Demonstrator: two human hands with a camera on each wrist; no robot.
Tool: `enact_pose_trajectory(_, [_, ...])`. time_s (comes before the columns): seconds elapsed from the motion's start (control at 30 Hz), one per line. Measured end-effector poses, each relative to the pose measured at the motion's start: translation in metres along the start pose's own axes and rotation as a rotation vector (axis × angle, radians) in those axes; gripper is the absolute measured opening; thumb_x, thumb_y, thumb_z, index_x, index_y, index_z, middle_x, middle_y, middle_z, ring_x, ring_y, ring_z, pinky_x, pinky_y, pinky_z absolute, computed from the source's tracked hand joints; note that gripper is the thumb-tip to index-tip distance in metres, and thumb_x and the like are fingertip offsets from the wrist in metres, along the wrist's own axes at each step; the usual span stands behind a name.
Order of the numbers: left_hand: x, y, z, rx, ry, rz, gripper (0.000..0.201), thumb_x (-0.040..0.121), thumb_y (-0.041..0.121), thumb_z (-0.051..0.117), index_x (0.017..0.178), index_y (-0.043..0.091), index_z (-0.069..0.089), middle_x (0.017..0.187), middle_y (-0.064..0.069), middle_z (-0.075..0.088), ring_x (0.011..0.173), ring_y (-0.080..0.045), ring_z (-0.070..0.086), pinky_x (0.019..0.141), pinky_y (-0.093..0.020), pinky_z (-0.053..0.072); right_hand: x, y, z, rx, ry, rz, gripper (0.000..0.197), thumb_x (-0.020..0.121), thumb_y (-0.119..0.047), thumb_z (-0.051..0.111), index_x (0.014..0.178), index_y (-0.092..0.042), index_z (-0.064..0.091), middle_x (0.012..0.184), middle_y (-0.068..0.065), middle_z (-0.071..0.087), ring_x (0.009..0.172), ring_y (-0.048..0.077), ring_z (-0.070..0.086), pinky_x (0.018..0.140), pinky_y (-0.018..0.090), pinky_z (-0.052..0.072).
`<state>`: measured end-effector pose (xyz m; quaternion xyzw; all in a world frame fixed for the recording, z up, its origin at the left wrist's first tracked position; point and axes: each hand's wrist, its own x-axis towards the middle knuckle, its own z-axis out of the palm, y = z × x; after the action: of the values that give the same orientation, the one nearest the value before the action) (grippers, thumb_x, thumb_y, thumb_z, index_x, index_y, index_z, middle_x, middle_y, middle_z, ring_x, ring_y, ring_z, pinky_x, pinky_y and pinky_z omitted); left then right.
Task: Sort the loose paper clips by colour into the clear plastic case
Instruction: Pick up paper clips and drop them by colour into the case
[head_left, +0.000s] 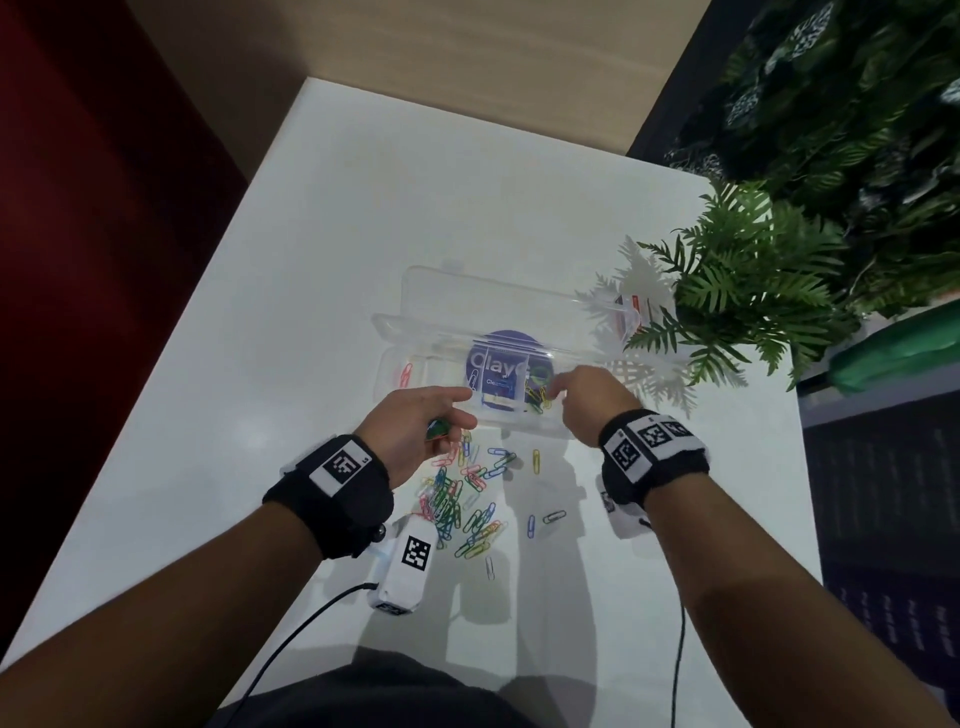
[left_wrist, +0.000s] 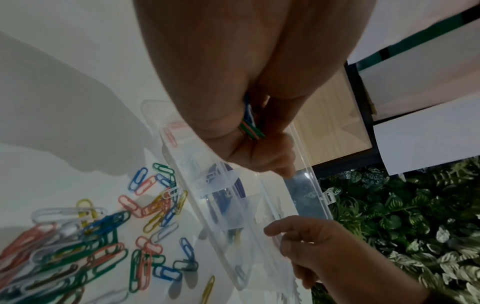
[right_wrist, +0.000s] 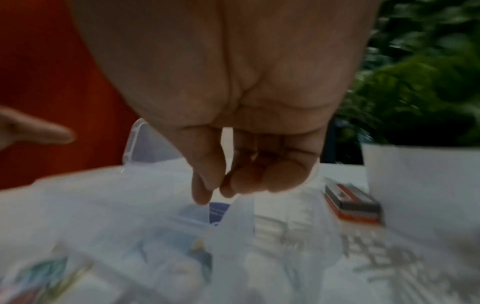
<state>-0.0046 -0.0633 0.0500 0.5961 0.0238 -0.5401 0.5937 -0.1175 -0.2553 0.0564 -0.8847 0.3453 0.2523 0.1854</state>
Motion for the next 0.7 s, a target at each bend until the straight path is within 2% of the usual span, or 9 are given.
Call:
enact_pose_trajectory(0.1, [0.01,-0.001,0.001,0.111,0.003,-0.012,0.028,0.097,-0.002,0.039,0.112,0.009,0.059,0.074,-0.012,0.063,0.057,-0.016,0.047,0.046,-0.02,0.039,-0.001,-0.002,-0.002,-0.298,-0.163,-0.062,0.058,0.09,-0.001,0.039,0.138,-0.033,0.043,0.134,0.008,0.049,0.117,0.028,0.054,0.094,0.039,0.049])
enact_pose_trajectory(0.23, [0.024,-0.006,0.002,0.224,0.014,-0.04,0.031,0.096,-0.003,0.038,0.117,0.012,0.055,0.07,-0.012,0.062,0.054,-0.017,0.045,0.044,-0.02,0.035,0.004,-0.001,-0.008,-0.534,-0.258,-0.17,0.057,0.094,-0.007,0.036,0.145,-0.033,0.032,0.137,0.011,0.049,0.117,0.03,0.056,0.09,0.039,0.048])
enact_pose_trajectory(0.33, [0.029,-0.01,0.001,0.263,0.022,-0.049,0.032,0.095,-0.003,0.038,0.117,0.013,0.055,0.071,-0.012,0.062,0.052,-0.015,0.044,0.044,-0.02,0.035,0.011,0.0,-0.011,-0.595,-0.326,-0.195,0.05,0.099,-0.019,0.031,0.147,-0.031,0.027,0.142,0.013,0.045,0.121,0.033,0.052,0.094,0.037,0.045])
enact_pose_trajectory(0.43, [0.033,-0.011,-0.002,0.266,0.029,-0.047,0.032,0.095,-0.004,0.037,0.116,0.011,0.056,0.069,-0.012,0.062,0.052,-0.015,0.044,0.045,-0.021,0.035,0.018,0.0,-0.009,-0.602,-0.386,-0.181,0.053,0.099,-0.017,0.031,0.149,-0.032,0.022,0.149,0.014,0.036,0.129,0.032,0.046,0.101,0.036,0.039])
enact_pose_trajectory(0.53, [0.035,-0.011,-0.004,0.271,0.029,-0.038,0.033,0.095,-0.004,0.037,0.114,0.012,0.058,0.068,-0.01,0.064,0.051,-0.014,0.045,0.046,-0.021,0.035,0.02,0.001,-0.007,-0.61,-0.395,-0.19,0.055,0.097,-0.014,0.034,0.148,-0.031,0.023,0.146,0.014,0.04,0.126,0.031,0.05,0.097,0.034,0.042])
enact_pose_trajectory(0.6, [0.036,-0.011,-0.004,0.277,0.028,-0.029,0.032,0.095,-0.004,0.037,0.113,0.012,0.058,0.067,-0.01,0.064,0.051,-0.014,0.045,0.046,-0.021,0.035,0.021,0.002,-0.007,-0.626,-0.383,-0.195,0.052,0.096,-0.013,0.037,0.145,-0.027,0.032,0.143,0.01,0.045,0.124,0.029,0.052,0.097,0.034,0.044])
enact_pose_trajectory(0.7, [0.037,-0.013,-0.003,0.274,0.03,-0.024,0.031,0.095,-0.003,0.038,0.112,0.013,0.059,0.067,-0.01,0.063,0.051,-0.014,0.045,0.046,-0.021,0.035,0.02,0.001,-0.011,-0.611,-0.4,-0.18,0.05,0.095,-0.009,0.041,0.142,-0.026,0.04,0.145,0.004,0.043,0.128,0.024,0.048,0.1,0.031,0.041])
